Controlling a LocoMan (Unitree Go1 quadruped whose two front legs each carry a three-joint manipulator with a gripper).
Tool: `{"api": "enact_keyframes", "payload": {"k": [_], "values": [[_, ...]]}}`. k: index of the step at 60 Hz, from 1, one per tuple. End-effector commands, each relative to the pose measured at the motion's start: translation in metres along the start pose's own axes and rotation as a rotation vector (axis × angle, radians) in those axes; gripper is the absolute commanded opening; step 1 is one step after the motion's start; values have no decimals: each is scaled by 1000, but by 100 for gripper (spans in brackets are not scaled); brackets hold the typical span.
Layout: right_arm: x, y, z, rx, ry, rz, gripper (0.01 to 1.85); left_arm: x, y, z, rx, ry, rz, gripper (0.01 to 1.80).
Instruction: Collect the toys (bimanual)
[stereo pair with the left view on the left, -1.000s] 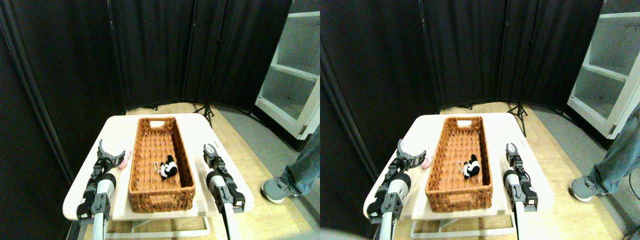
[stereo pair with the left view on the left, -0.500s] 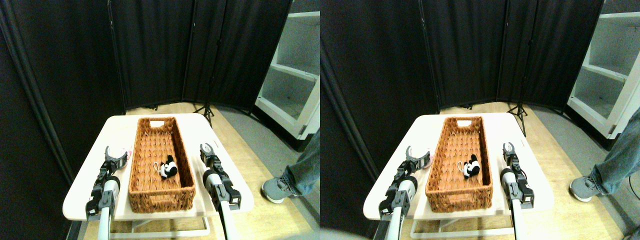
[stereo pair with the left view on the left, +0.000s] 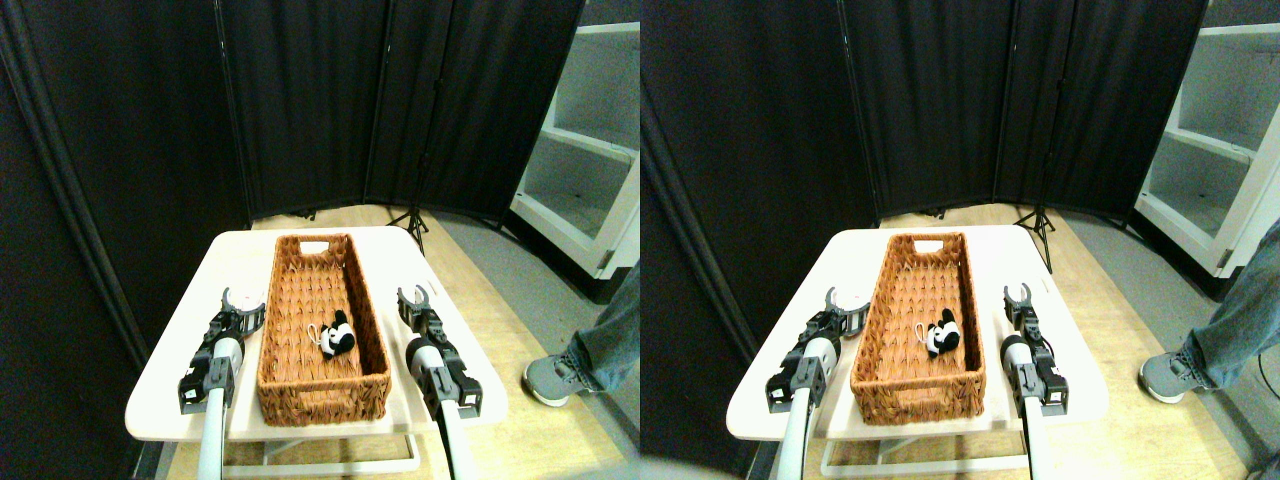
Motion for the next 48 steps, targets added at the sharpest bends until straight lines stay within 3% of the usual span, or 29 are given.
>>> {"api": "enact_keyframes", "payload": {"k": [1, 31, 48], "values": [[2, 6, -1, 19, -18, 30, 19, 0, -9, -5, 34, 21, -30, 71], [0, 6, 1, 31, -23, 27, 26, 9, 23, -3, 26, -8, 24, 78], [0, 1, 7, 31, -23, 20, 24, 15, 40, 6, 28, -31, 49, 72]]}}
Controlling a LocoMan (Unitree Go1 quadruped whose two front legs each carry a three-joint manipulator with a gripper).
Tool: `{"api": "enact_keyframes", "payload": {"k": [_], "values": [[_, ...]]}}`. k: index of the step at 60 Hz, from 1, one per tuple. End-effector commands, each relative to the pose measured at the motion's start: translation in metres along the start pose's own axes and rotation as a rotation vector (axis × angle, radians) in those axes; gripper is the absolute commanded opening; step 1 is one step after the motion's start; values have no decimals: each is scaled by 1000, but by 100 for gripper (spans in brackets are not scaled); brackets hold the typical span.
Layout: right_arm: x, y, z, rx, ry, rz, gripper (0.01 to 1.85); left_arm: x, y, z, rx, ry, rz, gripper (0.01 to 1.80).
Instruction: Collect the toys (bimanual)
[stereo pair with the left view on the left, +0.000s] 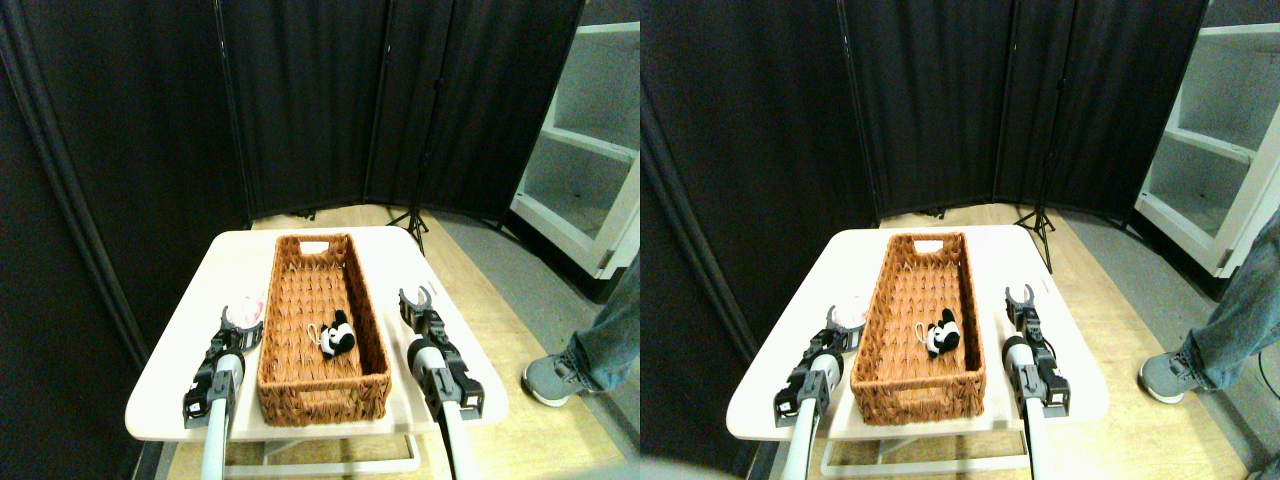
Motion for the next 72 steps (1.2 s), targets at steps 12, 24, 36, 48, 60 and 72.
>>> {"api": "enact_keyframes", "payload": {"k": [12, 24, 36, 48, 60, 72], "values": [[-2, 7, -4, 8, 14, 34, 31, 15, 3, 1, 15, -20, -24, 65], [-2, 6, -4, 15, 14, 41, 30, 19, 1, 2, 36, -47, -33, 53], [-3, 9, -5, 21, 16, 48, 35, 28, 6, 2, 20, -99, -34, 1], [-2, 9, -6, 16, 12, 64, 39, 24, 2, 6, 111, -149, -39, 1], [-4, 9, -7, 31, 12, 62, 38, 13, -5, 14, 141, -167, -66, 1], [-4, 9, -7, 25, 17, 74, 38, -6, -30, 20, 151, -138, -147, 1]]}}
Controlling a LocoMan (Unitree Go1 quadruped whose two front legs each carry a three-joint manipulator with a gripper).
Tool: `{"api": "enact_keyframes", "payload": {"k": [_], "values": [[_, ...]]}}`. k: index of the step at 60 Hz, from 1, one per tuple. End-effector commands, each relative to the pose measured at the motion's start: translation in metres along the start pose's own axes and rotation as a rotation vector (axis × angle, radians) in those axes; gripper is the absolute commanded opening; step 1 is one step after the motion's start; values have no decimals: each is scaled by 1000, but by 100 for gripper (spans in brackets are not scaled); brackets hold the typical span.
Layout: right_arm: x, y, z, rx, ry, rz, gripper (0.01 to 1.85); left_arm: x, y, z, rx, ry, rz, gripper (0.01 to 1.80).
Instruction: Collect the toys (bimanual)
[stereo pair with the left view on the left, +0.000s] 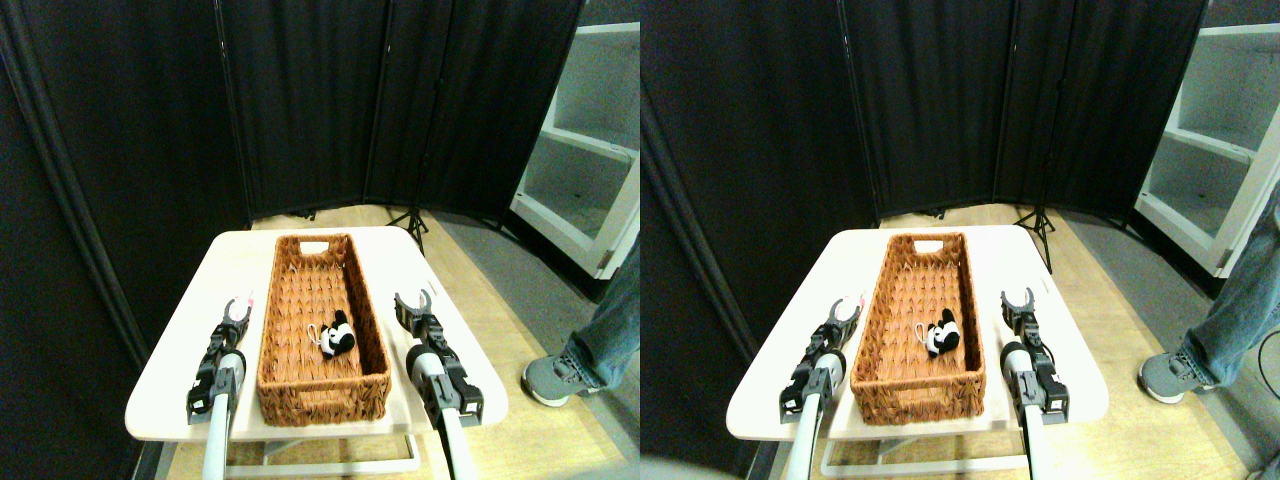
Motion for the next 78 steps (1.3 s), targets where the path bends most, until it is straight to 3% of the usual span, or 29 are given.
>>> {"api": "enact_keyframes", "payload": {"k": [1, 15, 29, 43, 51, 58, 68, 78], "values": [[0, 11, 1, 15, -3, 73, 38, -10, -26, 7, 25, 10, -118, 1], [1, 8, 3, 22, -10, 67, 36, -29, -68, 12, 100, 75, -212, 1], [1, 8, 3, 43, -13, 61, 38, -36, -99, 0, 92, 127, -257, 1], [1, 6, 5, 22, -19, 71, 41, -40, -126, -21, 50, 167, -288, 1], [1, 5, 6, 21, -14, 66, 44, -45, -151, -39, 18, 251, -326, 1], [0, 5, 7, 15, -11, 68, 44, -50, -167, -53, 16, 288, -360, 1], [-3, 5, 8, 19, -29, 67, 46, -52, -172, -75, -38, 299, -341, 1], [-5, 6, 10, 33, -17, 68, 46, -47, -157, -79, -77, 295, -290, 1]]}}
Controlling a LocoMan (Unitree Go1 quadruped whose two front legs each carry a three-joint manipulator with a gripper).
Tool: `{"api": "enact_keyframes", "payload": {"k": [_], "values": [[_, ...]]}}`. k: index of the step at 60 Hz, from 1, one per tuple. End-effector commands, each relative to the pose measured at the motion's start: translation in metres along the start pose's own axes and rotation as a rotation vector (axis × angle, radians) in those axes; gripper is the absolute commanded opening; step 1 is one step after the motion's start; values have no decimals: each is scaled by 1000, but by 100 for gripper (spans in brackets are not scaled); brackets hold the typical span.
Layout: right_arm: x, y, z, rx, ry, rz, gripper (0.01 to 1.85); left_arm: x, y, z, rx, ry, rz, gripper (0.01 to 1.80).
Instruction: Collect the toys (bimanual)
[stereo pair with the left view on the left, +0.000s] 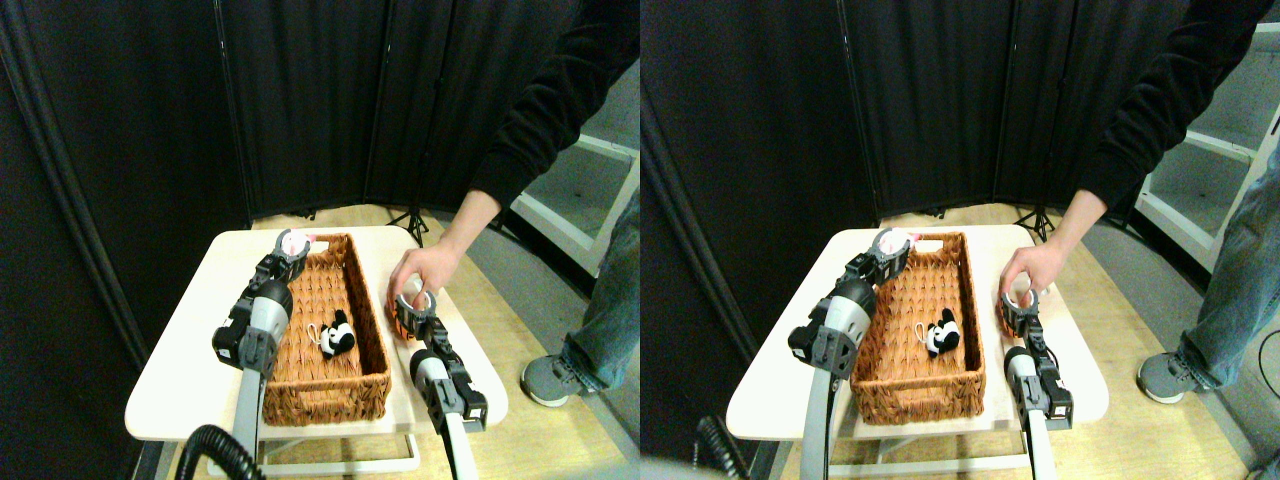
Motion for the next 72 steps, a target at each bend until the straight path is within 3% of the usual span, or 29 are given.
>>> {"api": "enact_keyframes", "payload": {"k": [1, 8, 25, 32, 47, 60, 65, 69, 72], "values": [[-3, 6, 3, 18, -11, 40, 44, 1, 1, 2, -47, -9, -18, 1], [-4, 7, 3, -5, -2, 48, 42, 0, 9, 5, -18, -12, 5, 1], [-5, 12, 1, -2, 0, 48, 44, -2, 26, 12, -11, 7, 33, 41], [-5, 12, 1, -3, 1, 54, 40, -2, 28, 13, -9, 19, 51, 51], [-4, 10, 2, -16, 8, 58, 42, -3, 23, 12, -30, 84, 57, 88], [-4, 10, 0, -13, 6, 53, 40, -8, 21, 17, -19, 69, 36, 90], [-4, 10, 0, -17, 9, 53, 39, -12, 24, 26, 6, 44, 40, 73], [-3, 9, 2, -20, 9, 49, 38, -17, 31, 39, 17, 21, 38, 50], [-3, 9, 2, -16, 10, 48, 39, -20, 34, 43, 28, 7, 38, 44]]}}
